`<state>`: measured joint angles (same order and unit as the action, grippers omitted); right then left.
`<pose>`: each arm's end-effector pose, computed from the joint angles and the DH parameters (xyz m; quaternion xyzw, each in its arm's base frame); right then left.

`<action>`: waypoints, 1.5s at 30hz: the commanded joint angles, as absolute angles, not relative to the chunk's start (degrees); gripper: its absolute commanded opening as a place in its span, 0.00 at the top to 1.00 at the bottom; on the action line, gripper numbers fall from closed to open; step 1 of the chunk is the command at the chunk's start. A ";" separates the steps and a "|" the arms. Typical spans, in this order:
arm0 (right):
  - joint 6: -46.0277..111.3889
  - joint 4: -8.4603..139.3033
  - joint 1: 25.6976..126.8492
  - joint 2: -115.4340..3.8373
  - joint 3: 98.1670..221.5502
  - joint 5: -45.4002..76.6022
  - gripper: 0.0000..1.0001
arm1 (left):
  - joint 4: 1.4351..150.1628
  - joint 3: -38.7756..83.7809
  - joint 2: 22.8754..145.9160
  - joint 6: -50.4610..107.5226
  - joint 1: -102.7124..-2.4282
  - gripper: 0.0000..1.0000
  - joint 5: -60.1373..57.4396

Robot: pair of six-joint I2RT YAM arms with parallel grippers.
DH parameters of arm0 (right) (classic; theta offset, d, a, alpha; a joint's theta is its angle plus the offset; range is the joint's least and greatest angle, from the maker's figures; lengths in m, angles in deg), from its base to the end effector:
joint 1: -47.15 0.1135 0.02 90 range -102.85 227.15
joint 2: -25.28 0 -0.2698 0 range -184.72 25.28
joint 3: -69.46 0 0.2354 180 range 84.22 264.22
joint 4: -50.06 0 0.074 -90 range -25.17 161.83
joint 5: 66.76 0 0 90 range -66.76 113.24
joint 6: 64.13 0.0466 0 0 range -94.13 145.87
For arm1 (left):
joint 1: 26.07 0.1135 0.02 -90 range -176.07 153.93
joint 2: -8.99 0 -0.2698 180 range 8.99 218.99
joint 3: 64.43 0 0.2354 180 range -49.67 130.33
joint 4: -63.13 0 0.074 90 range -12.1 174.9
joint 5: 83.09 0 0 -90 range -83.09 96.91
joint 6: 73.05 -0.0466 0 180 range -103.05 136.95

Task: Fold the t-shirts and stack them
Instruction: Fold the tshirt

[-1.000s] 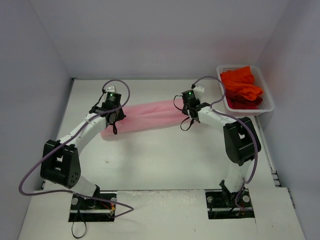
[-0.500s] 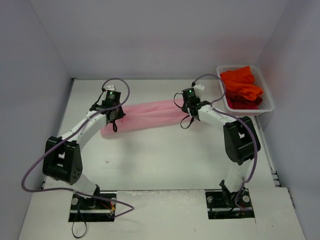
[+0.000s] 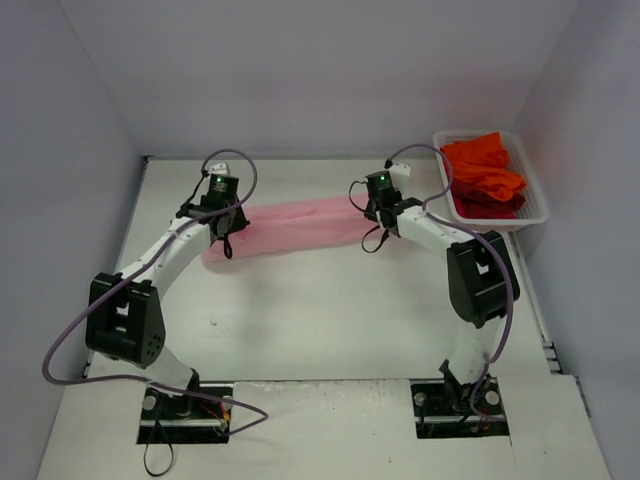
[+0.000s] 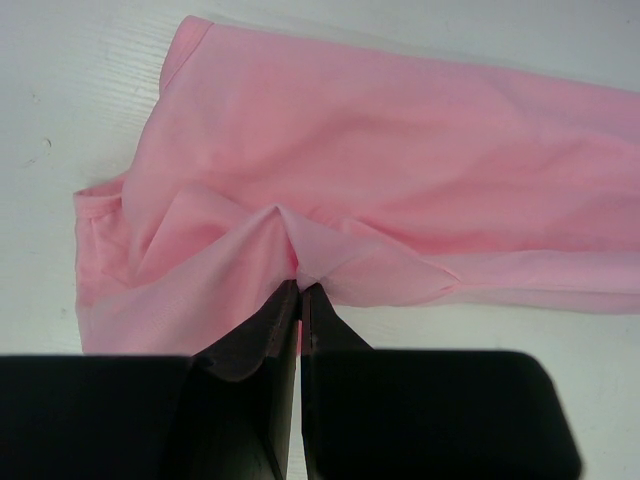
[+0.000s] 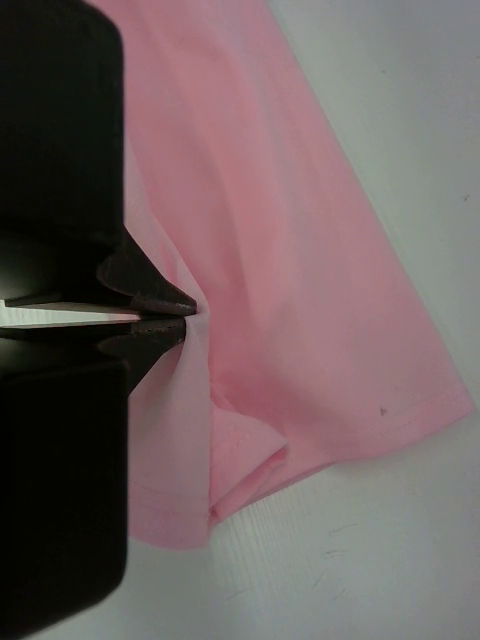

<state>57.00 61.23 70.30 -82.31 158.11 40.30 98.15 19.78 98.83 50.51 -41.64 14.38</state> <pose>0.3978 0.1552 0.2348 0.1335 0.8497 0.1108 0.4979 0.3337 -0.0867 0.2819 -0.1686 0.8914 -0.1193 0.4035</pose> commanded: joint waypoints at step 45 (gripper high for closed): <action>53.82 60.34 67.71 -91.08 166.40 40.29 1.00 | 94.07 25.65 107.07 49.56 -38.02 1.00 13.07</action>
